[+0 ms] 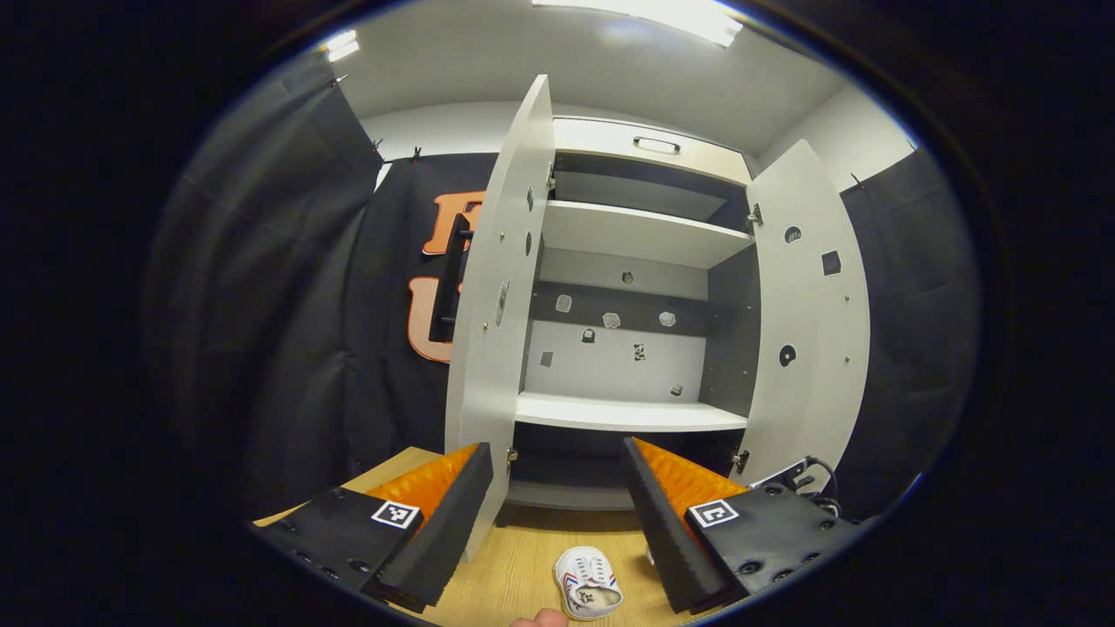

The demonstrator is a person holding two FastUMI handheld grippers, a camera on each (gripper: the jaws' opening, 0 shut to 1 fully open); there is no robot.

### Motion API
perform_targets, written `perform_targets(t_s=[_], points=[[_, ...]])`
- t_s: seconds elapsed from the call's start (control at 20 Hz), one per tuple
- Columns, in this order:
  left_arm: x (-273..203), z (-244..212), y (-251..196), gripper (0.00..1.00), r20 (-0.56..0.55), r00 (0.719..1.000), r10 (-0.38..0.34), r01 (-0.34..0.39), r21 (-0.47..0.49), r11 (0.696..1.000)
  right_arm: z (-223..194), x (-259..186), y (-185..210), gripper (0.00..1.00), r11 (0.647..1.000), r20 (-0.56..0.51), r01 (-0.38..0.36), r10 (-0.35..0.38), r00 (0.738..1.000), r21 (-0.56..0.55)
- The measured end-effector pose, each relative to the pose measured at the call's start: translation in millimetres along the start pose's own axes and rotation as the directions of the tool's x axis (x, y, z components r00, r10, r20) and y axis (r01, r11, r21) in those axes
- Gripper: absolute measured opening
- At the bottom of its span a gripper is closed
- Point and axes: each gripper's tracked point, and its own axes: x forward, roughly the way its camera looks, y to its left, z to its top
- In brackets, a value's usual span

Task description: Grab one shoe with the right hand and put it into the shoe cabinet, grab the other shoe with the left hand and put it into the shoe cabinet; then close the right door with the right hand and the left door with the left hand.

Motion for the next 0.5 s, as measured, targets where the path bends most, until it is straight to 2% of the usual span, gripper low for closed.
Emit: perform_targets(t_s=[0.1,0.15,0.25,0.5], points=[[2.0,-1.2,-4.2,0.96,0.001,1.000,-0.013,0.013,-0.002,1.000,37.6,-26.7,4.1,0.01,0.999,0.062,-0.006,0.004,0.998,0.034],[2.8,-2.1,-5.3,0.99,0.002,1.000,-0.018,0.018,-0.005,1.000,58.3,-39.1,8.4,0.01,0.998,0.092,-0.023,0.017,0.996,0.056],[4.7,-4.2,-9.5,0.99,0.001,1.000,-0.029,0.029,-0.015,0.999,102.1,-59.2,11.4,0.01,0.997,0.157,-0.045,0.034,0.987,0.069],[7.2,-4.0,-13.0,0.96,0.010,0.999,-0.044,0.045,-0.016,0.999,216.8,-115.6,10.0,0.02,0.992,0.310,-0.072,0.036,0.950,0.104]])
